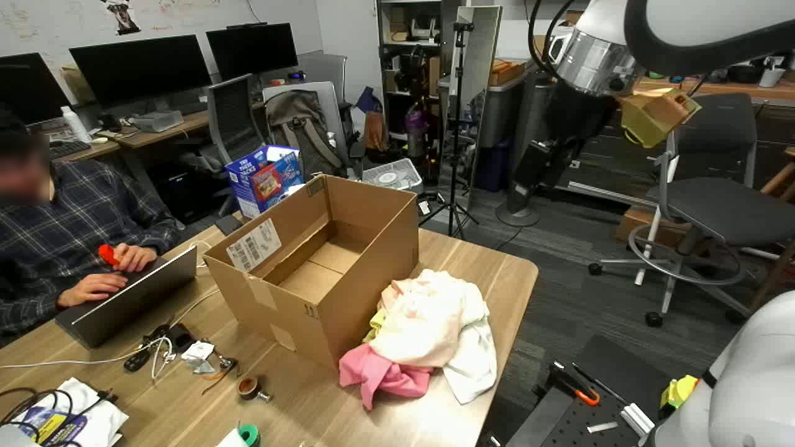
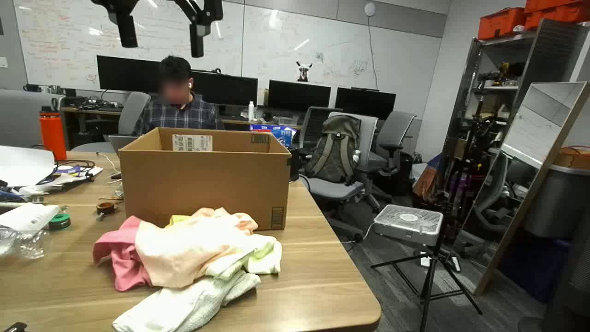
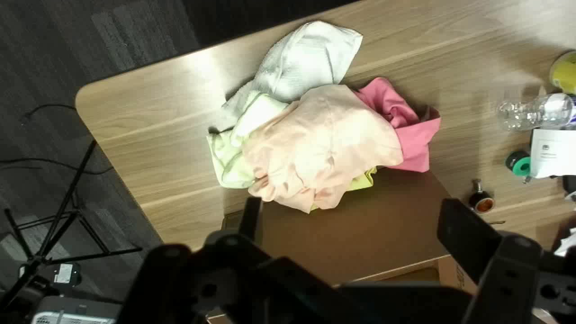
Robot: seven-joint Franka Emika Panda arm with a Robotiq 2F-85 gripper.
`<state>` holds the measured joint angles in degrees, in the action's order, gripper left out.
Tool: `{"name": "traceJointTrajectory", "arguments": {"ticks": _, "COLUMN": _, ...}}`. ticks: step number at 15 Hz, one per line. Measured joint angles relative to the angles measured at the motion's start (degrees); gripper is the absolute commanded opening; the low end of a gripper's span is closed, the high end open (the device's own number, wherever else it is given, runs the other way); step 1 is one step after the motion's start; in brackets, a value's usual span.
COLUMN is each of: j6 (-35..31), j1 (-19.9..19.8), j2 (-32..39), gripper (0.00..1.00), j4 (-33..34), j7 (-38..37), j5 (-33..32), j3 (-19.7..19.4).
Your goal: Pick up the clothes from the table and put them in the box
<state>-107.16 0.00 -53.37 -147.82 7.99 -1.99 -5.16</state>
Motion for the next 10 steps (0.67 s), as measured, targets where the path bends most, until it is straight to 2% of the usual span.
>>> {"name": "traceJointTrajectory", "arguments": {"ticks": 10, "j6": 0.00, "j1": 0.00, "j2": -0.32, "gripper": 1.00, "j4": 0.42, "j7": 0.00, "j5": 0.00, "j3": 0.00}}
